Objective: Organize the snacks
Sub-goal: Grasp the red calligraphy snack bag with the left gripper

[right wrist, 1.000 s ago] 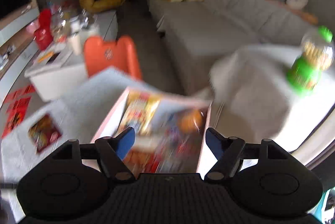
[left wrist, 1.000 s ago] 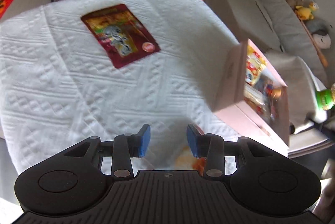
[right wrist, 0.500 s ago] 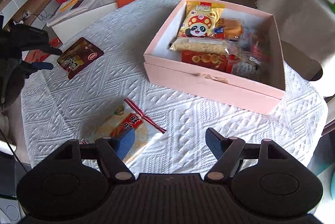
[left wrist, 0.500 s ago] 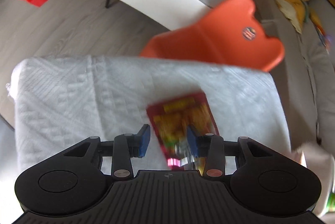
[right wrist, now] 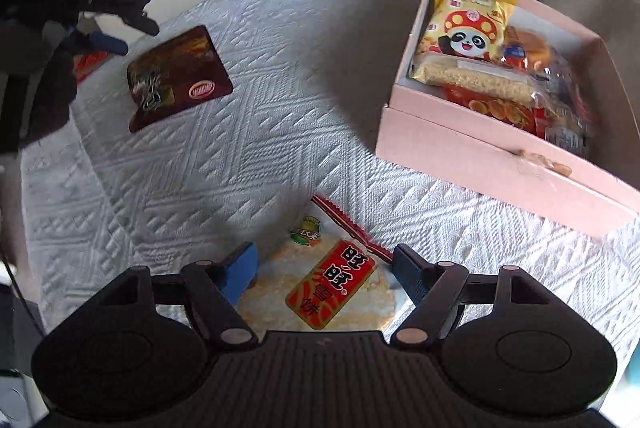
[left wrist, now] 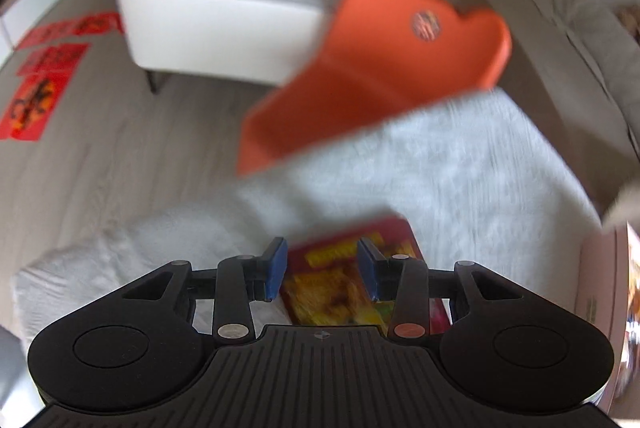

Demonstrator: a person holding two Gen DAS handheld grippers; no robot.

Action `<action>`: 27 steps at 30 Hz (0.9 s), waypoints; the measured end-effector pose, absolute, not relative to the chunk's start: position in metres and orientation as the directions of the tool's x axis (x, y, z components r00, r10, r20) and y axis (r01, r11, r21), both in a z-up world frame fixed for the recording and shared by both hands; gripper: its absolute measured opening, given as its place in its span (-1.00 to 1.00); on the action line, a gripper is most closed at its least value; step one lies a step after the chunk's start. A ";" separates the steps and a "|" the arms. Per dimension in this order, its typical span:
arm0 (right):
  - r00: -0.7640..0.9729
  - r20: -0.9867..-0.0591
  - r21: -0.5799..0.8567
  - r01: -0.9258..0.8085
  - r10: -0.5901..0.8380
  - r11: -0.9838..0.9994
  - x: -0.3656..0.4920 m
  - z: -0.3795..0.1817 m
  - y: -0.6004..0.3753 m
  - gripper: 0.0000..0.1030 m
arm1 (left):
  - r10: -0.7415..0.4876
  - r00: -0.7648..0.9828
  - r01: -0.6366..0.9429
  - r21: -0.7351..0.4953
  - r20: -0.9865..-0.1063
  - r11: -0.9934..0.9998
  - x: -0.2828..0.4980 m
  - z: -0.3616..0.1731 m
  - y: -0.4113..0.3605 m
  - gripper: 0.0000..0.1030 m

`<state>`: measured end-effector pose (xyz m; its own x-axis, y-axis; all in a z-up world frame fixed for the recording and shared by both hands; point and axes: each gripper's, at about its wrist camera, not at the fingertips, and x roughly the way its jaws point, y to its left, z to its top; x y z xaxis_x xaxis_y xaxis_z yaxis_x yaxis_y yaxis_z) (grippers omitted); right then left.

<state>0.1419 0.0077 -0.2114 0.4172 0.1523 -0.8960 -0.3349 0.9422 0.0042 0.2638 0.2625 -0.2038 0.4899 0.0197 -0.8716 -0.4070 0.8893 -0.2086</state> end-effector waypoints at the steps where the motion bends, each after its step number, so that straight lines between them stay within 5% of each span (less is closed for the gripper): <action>1: 0.437 -0.889 -0.027 -0.348 0.137 0.937 0.138 -0.210 0.009 0.49 | -0.005 0.488 -0.359 -0.206 -0.873 0.910 0.264 -0.205 0.255 -0.14; 8: 0.441 -0.893 -0.067 -0.324 0.088 0.944 0.115 -0.208 -0.043 0.63 | -0.221 0.445 0.040 -0.227 -0.868 0.973 0.227 -0.199 0.182 -0.12; 12: 0.407 -0.909 -0.022 -0.254 0.086 0.967 0.110 -0.211 -0.071 0.76 | -0.323 0.378 0.105 -0.306 -0.868 0.946 0.195 -0.197 0.151 -0.12; 17: 0.348 -0.930 0.096 -0.088 0.121 0.991 0.107 -0.223 -0.098 0.93 | -0.263 0.397 -0.091 -0.323 -0.879 0.942 0.158 -0.188 0.140 -0.13; 23: 0.379 -0.918 0.063 -0.160 0.120 0.985 0.084 -0.197 -0.096 0.76 | -0.226 0.339 -0.531 -0.384 -0.913 0.755 0.136 -0.197 0.164 -0.13; 27: 0.359 -0.918 0.095 -0.210 0.167 0.973 0.062 -0.175 -0.107 0.76 | -0.233 0.336 -0.549 -0.391 -0.913 0.739 0.152 -0.204 0.154 -0.12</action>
